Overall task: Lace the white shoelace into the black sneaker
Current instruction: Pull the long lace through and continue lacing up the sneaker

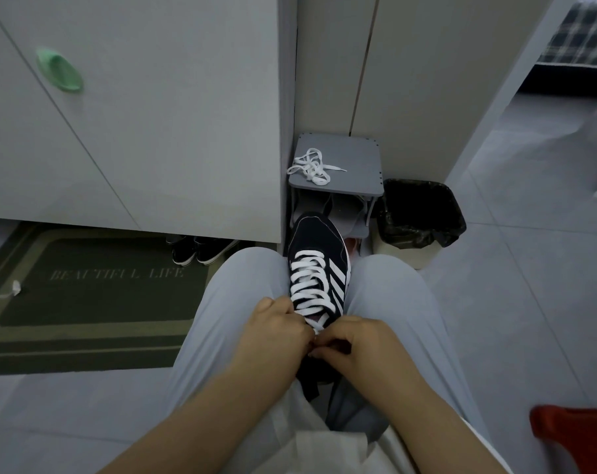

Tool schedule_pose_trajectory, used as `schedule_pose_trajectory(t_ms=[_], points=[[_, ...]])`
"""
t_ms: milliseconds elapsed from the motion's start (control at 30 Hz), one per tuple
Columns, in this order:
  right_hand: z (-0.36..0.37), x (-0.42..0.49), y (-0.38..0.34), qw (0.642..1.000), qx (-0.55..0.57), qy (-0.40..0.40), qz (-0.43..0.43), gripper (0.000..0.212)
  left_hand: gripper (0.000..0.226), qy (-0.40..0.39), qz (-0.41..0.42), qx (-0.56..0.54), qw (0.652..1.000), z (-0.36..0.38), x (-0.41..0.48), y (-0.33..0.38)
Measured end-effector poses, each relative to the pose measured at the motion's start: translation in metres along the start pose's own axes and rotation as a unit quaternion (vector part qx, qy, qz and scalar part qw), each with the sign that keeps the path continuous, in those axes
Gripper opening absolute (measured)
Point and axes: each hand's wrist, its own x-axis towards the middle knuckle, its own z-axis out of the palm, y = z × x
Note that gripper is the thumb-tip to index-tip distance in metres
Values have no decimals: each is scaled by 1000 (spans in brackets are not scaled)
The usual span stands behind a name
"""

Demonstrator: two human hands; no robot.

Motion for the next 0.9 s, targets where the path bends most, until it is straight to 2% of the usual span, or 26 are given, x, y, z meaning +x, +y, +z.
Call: schedule_pose_trajectory(t_ms=[67,133,267,333,433,533,600,667,733,833,900], points=[[1,-1,-1,1000,-18,10,9,11,13,4,-12,-24,1000,2,-3,-4],[3,0,-2,998,-57,12,14,12,17,25,-46,-102,993,1,-8,-12],[7,5,-2,995,-97,27,18,10,13,52,-114,-238,963,-12,-12,-26],[9,6,-3,991,-130,26,17,7,13,65,-143,-257,954,-16,-9,-31],[11,8,-3,984,-172,35,1,19,13,75,-158,-256,951,-19,-1,-35],[15,9,1,982,-184,38,-32,13,14,94,-160,-250,950,-22,10,-42],[14,7,0,988,-150,-2,-21,32,17,106,-167,-249,948,-24,20,-46],[6,5,-4,997,-81,-8,-14,48,20,119,-173,-256,943,-23,28,-51],[-8,7,-8,999,-19,44,-4,42,15,124,-181,-250,943,-22,38,-55],[-29,25,-8,993,1,115,18,19,2,105,-189,-258,941,-16,50,-57],[-35,40,-7,989,9,136,48,9,6,95,-198,-279,935,-12,53,-58]])
